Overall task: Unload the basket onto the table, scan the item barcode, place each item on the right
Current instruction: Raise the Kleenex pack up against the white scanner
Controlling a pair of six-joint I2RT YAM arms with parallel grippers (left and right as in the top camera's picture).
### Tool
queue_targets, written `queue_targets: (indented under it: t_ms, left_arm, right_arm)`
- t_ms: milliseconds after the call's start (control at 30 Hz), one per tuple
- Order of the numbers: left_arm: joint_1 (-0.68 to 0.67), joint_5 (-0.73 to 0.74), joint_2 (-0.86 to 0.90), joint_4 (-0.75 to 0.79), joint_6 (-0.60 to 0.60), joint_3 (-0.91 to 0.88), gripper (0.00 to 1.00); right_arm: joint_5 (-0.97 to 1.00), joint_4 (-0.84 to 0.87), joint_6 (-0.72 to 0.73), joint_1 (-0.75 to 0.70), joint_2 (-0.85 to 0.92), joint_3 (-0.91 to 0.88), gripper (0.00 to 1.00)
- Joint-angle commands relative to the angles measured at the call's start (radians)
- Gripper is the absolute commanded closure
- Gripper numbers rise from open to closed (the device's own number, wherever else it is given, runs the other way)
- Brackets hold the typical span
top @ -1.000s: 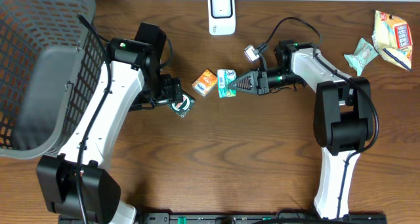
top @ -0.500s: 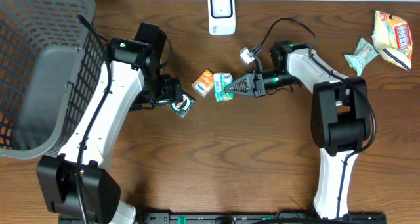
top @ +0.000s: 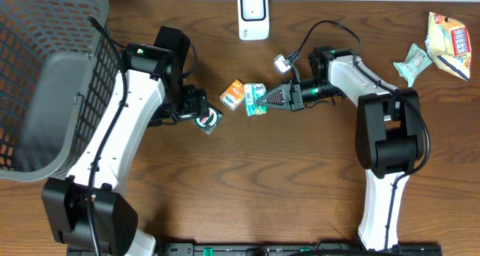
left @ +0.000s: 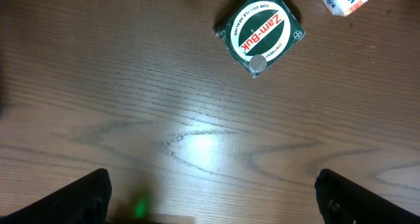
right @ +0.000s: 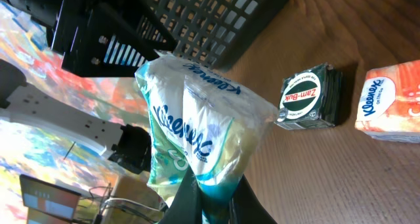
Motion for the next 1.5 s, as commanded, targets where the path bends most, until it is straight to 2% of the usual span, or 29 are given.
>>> queue_targets:
  t_ms: [0,167,300,367,400,433,500,733,867,1000,1100,1467]
  left_arm:
    - [0.0,-0.002,0.004,-0.007,0.006,0.011,0.02]
    - [0.0,-0.002,0.004,-0.007,0.006,0.011,0.02]
    - [0.0,-0.002,0.004,-0.007,0.006,0.011,0.02]
    - [0.0,-0.002,0.004,-0.006,0.006,0.011,0.02]
    - [0.0,-0.002,0.004,-0.007,0.006,0.011,0.02]
    - [0.0,-0.002,0.004,-0.007,0.006,0.011,0.02]
    - [0.0,-0.002,0.004,-0.007,0.006,0.011,0.02]
    - [0.0,-0.002,0.004,-0.007,0.006,0.011,0.02]
    - [0.0,-0.002,0.004,-0.007,0.006,0.011,0.03]
    - [0.0,-0.002,0.004,-0.007,0.006,0.011,0.02]
    - [0.0,-0.002,0.004,-0.006,0.006,0.011,0.02]
    - [0.0,-0.002,0.004,-0.007,0.006,0.011,0.02]
  right_arm:
    - [0.009,0.011,0.003,0.008,-0.016,-0.001,0.99]
    - [0.073,0.011,0.009,0.02,-0.016,-0.001,0.99]
    - [0.191,0.044,0.113,0.048,-0.016,-0.001,0.99]
    - [0.312,0.115,0.282,0.061,-0.016,0.005,0.98]
    - [0.447,0.176,0.448,0.069,-0.016,0.015,0.99]
    - [0.537,0.201,0.536,0.074,-0.018,0.023,0.99]
    - [0.705,0.209,0.635,0.084,-0.023,0.052,0.99]
    - [0.92,0.124,0.639,0.089,-0.052,0.243,0.99]
    - [1.222,0.12,0.68,0.108,-0.058,0.37,0.99]
    - [1.626,0.257,0.6,0.163,-0.058,0.4,0.99]
    - [1.823,0.378,0.517,0.204,-0.049,0.399,0.99]
    - [1.87,0.78,0.335,0.254,-0.034,0.4,0.99]
